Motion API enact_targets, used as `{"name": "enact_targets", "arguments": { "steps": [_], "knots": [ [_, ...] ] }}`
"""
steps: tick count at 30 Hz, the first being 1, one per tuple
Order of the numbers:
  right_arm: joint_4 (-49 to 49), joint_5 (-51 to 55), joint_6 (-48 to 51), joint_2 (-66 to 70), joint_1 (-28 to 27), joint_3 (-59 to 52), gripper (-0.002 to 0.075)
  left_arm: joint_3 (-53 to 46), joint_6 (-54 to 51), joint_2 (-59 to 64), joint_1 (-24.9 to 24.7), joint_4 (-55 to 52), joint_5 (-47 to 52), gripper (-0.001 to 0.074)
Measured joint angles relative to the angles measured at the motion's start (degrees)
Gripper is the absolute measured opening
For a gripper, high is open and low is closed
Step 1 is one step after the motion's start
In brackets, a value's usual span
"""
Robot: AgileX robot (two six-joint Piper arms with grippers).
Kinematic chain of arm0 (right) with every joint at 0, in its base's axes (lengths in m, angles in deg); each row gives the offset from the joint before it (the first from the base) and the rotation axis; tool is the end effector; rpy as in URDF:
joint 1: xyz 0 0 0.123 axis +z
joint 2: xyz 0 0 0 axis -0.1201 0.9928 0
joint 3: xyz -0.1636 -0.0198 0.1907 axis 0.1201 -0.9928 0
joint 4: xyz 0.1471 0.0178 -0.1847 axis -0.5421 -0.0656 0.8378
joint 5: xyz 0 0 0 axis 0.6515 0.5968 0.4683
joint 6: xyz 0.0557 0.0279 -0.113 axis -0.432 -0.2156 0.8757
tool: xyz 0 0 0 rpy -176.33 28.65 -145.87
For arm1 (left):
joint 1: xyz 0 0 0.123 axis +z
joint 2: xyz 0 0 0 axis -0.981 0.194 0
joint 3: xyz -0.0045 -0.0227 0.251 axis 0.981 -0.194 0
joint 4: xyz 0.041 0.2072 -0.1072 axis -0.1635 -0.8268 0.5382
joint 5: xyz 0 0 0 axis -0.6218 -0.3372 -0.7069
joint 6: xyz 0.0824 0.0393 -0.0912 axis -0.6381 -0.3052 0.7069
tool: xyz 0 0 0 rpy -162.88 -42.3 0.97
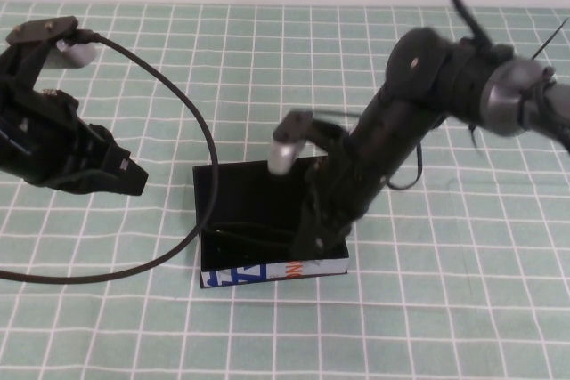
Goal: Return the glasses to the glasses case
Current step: Place the glasses in the glasses case
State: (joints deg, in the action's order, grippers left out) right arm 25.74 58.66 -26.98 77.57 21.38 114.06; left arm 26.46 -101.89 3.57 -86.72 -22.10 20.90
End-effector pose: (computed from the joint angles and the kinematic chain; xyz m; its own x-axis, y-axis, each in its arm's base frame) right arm 0.3090 0.2417 0.1542 -0.3510 -0.8491 -0.3947 -0.9156 0.2230 0.3345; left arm 0.2581 -0.1026 0.2553 -0.8140 0.3307 -0.4775 0.5269 0.7665 -0.3673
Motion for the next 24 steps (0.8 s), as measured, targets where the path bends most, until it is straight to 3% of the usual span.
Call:
{"name": "enact_targets", "arguments": {
  "steps": [24],
  "knots": [
    [7.3,-7.2,-6.2,0.6,1.1,-1.2,-0.0011,0.0,-0.2,0.0,0.0,0.0,0.0,-0.0006]
  ]
}}
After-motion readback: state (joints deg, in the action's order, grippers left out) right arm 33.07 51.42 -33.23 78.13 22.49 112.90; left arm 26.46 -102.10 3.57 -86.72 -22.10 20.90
